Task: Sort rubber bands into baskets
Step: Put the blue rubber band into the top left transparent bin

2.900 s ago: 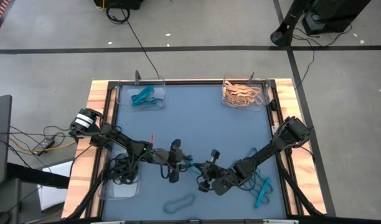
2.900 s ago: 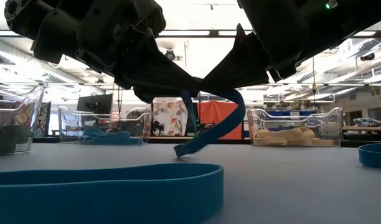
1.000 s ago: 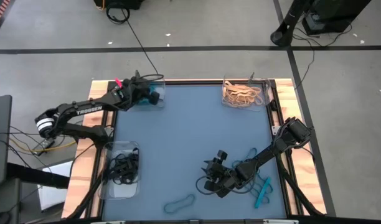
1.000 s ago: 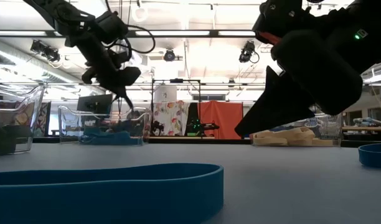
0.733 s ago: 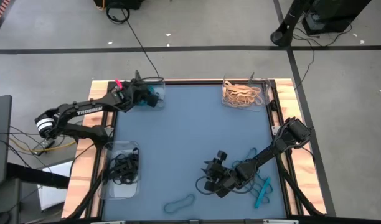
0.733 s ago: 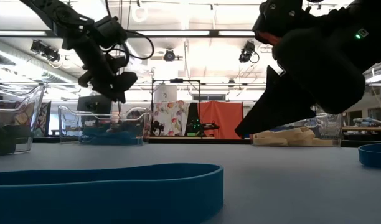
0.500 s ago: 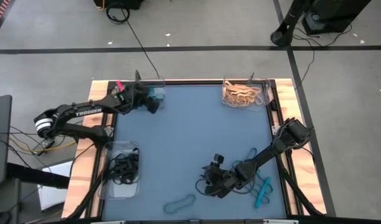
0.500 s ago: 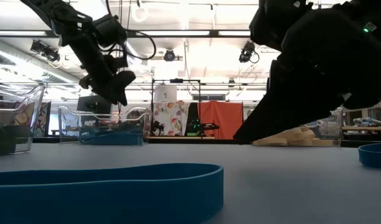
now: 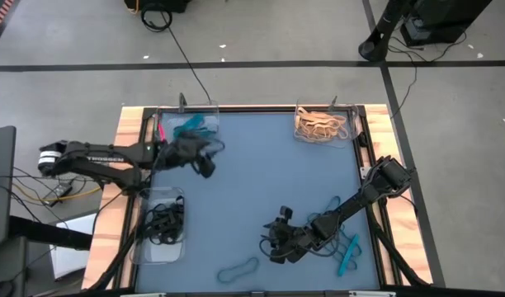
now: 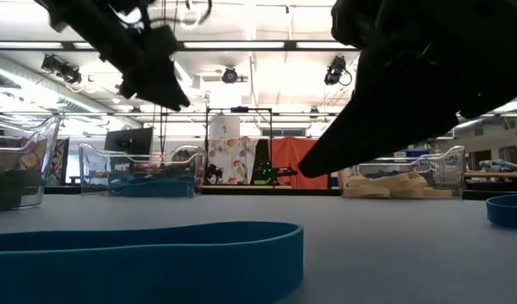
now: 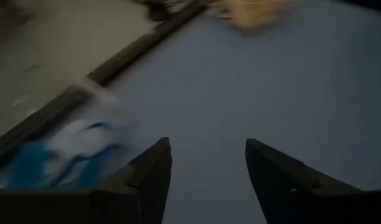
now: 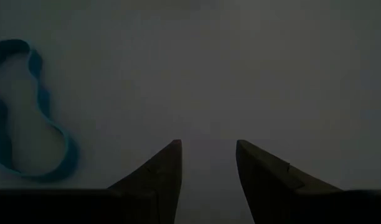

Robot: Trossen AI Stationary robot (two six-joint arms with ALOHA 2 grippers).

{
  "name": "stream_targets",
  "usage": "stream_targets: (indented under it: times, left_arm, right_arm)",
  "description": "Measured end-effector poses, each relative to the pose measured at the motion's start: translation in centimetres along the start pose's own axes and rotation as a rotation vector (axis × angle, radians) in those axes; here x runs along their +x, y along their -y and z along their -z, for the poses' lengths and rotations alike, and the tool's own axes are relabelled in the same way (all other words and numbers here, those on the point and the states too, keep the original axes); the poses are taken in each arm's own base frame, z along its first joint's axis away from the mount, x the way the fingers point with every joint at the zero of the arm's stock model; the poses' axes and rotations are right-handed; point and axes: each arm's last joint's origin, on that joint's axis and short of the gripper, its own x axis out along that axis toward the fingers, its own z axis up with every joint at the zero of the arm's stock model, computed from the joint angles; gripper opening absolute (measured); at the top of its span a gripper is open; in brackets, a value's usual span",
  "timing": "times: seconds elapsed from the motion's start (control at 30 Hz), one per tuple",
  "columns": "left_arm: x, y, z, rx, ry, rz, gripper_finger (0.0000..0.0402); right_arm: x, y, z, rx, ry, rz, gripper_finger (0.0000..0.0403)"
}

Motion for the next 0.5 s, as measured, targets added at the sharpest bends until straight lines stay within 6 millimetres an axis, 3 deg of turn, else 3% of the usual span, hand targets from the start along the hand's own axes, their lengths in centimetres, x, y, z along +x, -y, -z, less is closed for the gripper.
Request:
stream_targets:
  times: [0.13, 0.5]
  left_arm:
    - [-1.3, 3.4, 1.1, 0.026, 0.035, 0.165, 0.0207]
    - [-4.5, 11.6, 5.7, 0.118, 0.075, 0.534, 0.0207]
  right_arm:
    - [0.0, -0.2, -0.4, -0.015, 0.029, -0.030, 0.0163]
    - [-0.3, -1.8, -1.8, -0.139, 0.093, -0.333, 0.0165]
